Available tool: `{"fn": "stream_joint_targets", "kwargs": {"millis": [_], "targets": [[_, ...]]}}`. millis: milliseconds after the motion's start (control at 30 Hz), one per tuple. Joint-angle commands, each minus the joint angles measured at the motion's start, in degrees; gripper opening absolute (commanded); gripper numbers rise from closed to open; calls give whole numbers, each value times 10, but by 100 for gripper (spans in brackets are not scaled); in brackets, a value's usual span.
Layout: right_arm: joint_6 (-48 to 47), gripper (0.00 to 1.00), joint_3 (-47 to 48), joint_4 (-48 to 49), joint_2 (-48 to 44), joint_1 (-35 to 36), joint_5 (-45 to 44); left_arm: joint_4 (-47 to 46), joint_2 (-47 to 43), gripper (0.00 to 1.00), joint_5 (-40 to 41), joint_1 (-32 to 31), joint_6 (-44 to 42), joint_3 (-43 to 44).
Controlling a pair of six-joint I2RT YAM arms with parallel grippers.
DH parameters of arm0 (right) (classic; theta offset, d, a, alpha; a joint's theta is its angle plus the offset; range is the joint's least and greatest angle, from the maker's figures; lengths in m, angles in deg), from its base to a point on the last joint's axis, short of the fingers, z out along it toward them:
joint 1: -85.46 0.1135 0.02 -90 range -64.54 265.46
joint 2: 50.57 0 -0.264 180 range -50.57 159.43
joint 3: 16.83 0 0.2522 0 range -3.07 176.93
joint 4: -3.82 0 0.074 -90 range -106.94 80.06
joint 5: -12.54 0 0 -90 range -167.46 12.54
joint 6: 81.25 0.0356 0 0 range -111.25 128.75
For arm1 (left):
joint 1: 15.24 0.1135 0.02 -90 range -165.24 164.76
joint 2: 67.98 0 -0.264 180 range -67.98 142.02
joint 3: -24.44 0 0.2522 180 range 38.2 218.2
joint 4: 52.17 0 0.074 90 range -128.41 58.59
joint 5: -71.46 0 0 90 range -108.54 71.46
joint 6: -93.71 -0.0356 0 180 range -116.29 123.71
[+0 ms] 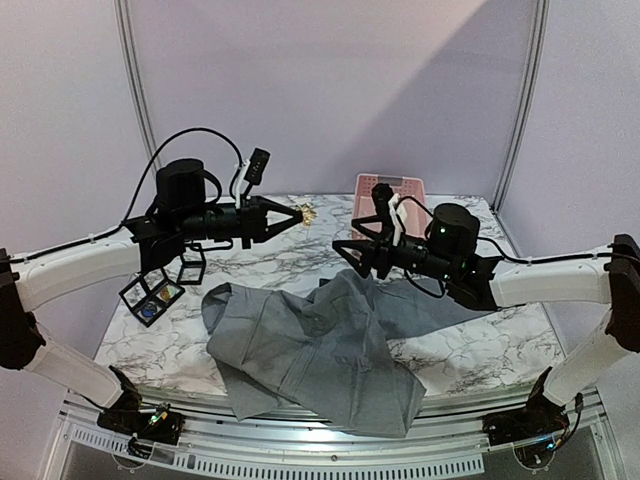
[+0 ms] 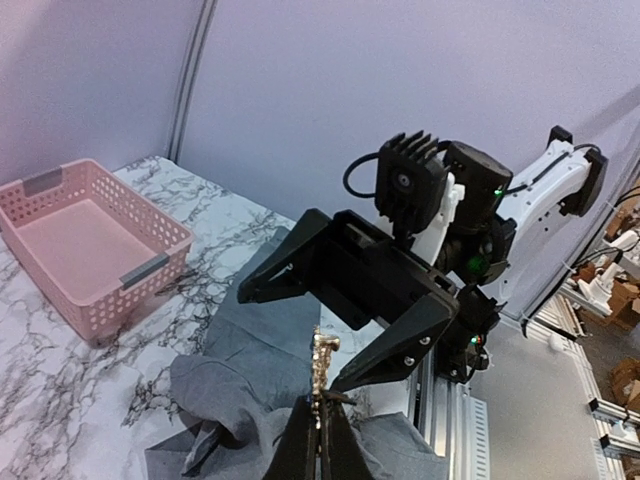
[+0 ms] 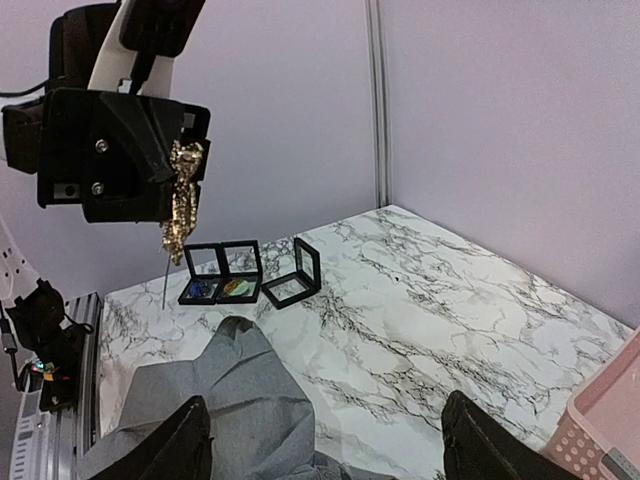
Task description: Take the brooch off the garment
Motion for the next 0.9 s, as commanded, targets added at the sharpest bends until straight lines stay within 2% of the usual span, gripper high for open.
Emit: {"fn": "stream_joint_targets", "kwargs": {"millis": [0,67,300,867], "targets": [[-41,77,36,-2,27,5,13,-45,32,0,-58,-7,48,-12],[-47,78,46,-8,38,6,10,-68,35,0,-63,-8,65,-20],[-84,77,73,-21,64,15,5,-55,33,0,-55,-8,52,-19],[-96,77,85,-34,58,26,46,-23,56,0,-60,-9,38,-2]]}}
